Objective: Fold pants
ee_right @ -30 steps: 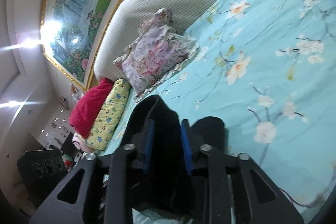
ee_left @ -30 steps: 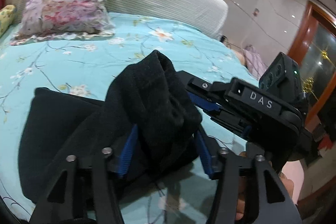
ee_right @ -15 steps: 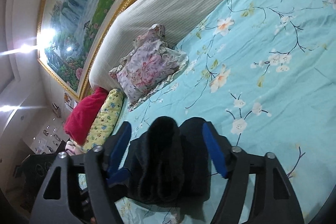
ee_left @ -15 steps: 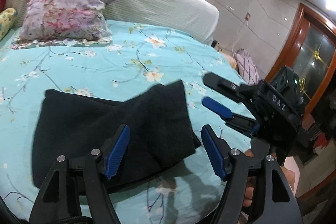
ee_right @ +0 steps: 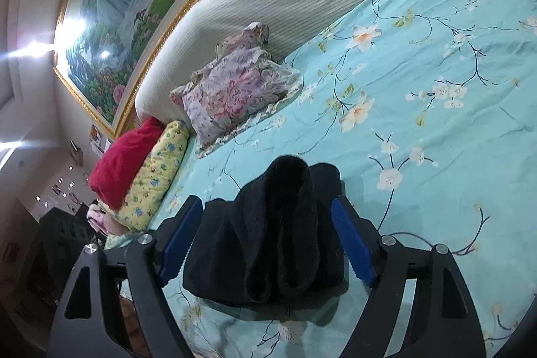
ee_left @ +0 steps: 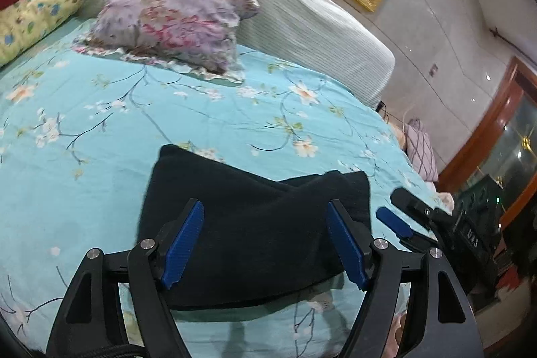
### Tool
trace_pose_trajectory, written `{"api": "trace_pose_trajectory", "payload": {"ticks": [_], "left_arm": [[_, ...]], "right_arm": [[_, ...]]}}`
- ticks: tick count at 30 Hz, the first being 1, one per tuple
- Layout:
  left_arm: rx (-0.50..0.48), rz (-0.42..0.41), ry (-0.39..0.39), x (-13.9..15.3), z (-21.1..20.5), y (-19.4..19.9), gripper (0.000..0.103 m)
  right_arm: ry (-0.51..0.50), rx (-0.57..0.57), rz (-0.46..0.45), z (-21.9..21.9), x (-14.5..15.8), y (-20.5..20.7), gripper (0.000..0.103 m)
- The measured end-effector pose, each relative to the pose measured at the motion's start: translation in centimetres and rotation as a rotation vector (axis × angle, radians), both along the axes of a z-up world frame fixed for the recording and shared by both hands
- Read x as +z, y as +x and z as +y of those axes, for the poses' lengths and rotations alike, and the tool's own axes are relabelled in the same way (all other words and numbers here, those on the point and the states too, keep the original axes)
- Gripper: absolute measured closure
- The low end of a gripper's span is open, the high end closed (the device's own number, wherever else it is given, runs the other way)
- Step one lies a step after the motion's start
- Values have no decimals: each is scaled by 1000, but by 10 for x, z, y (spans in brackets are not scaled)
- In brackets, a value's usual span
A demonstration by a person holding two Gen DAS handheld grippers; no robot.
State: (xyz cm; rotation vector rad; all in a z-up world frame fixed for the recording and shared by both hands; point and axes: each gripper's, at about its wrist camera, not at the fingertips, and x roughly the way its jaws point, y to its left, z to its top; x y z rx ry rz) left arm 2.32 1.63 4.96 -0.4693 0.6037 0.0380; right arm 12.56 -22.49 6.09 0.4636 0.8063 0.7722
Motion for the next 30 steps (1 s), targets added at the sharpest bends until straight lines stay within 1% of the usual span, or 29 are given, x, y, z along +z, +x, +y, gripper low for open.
{"api": "trace_pose_trajectory", "payload": {"ticks": [2, 12, 23, 30], "left_arm": [[14, 6, 1, -2, 6, -3, 27], [42, 71, -10, -23, 27, 0, 27], [51, 111, -44, -39, 41, 7, 27], [45, 124, -28, -42, 40, 16, 26]], "right_arm": [[-25, 0, 1, 3, -1, -3, 19], [-117, 29, -6, 21, -7, -12, 18], [-148, 34, 32, 26, -21, -10, 18], [-151, 40, 51, 27, -28, -9, 17]]}}
